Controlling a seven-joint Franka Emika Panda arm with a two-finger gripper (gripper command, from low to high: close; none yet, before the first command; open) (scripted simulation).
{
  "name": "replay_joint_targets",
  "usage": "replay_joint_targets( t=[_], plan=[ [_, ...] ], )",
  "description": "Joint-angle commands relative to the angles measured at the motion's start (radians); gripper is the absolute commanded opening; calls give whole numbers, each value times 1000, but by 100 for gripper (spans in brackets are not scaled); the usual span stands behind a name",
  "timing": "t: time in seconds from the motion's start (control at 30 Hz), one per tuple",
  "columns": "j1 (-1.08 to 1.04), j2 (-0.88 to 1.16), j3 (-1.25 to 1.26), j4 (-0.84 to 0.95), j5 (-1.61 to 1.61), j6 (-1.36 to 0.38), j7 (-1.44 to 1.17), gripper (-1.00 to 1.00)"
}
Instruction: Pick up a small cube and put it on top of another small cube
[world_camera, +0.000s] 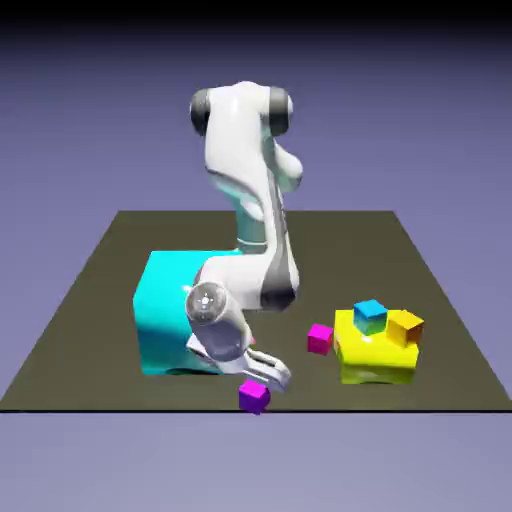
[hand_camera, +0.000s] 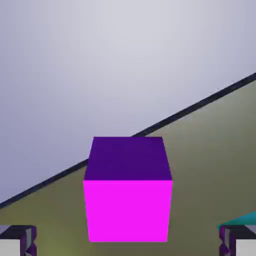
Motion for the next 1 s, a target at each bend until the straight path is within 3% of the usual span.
replay_joint_targets(
  t=[0.0,0.03,0.2,0.63,0.7,0.83,0.87,0.97],
  plan=[
    [1,9,1,-7,1,16,-1,0],
    [1,9,1,-7,1,16,-1,-100],
    [1,-91,17,48,-29,-143,-10,-100],
    [234,-425,488,-98,-412,-404,-441,-100],
    [238,-429,495,-100,-418,-408,-447,-100],
    [230,-391,475,-235,-457,-242,-419,-100],
    [230,-391,475,-235,-457,-242,-419,100],
    [234,-411,485,-164,-436,-329,-434,100]
  ],
)
